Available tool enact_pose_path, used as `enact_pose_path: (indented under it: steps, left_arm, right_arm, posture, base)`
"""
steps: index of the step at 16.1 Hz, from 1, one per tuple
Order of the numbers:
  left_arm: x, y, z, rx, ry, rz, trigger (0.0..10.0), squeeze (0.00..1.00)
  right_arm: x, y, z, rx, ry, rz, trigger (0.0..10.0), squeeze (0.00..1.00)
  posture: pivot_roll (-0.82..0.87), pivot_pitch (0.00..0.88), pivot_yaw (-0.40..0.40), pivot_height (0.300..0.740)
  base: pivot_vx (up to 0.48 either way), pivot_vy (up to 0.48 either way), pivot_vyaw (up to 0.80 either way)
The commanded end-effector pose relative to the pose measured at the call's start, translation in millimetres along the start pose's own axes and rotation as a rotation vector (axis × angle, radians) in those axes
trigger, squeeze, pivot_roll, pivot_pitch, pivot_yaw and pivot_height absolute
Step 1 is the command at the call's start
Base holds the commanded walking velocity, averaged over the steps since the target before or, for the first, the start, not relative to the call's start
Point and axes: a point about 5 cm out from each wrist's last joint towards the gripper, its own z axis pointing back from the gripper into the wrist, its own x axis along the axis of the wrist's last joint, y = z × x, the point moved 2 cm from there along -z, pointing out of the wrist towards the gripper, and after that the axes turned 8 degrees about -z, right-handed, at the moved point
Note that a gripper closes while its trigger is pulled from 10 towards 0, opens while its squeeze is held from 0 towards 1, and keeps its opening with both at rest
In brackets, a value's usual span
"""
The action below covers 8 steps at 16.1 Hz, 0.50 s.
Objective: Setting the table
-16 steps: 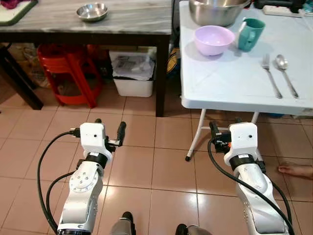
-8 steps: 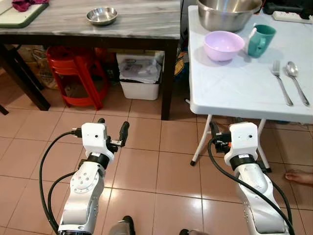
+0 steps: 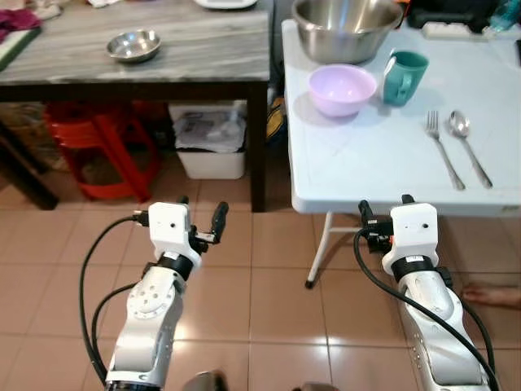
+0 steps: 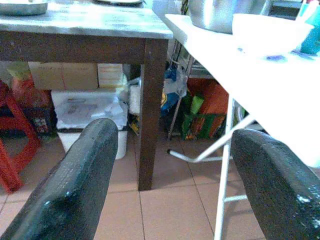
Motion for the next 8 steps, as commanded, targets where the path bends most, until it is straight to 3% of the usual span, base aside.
enact_pose_path:
  steps: [1, 6, 8]
  left_arm:
    - [-0.5, 7.6, 2.4, 0.025, 0.006, -0.006, 10.0, 0.00]
    - [-1.4, 7.8, 2.3, 0.028, 0.017, -0.007, 10.0, 0.00]
    - [-1.4, 8.8, 2.6, 0.038, 0.015, 0.001, 10.0, 0.00]
  right_arm:
    - [3.4, 7.6, -0.7, 0.022, -0.014, -0.007, 10.0, 0.00]
    - [3.4, 8.2, -1.3, 0.023, -0.017, -0.007, 10.0, 0.00]
    - [3.5, 9.4, -1.4, 0.025, -0.017, -0.007, 10.0, 0.00]
  posture:
    - [-0.15, 0.204, 0.006, 0.740]
    - [-0.15, 0.205, 0.006, 0.740]
    - [-0.14, 0.205, 0.007, 0.740]
  base:
    - [0.311, 0.000, 0.00]
    - [0.281, 0.000, 0.00]
    - [0.000, 0.000, 0.00]
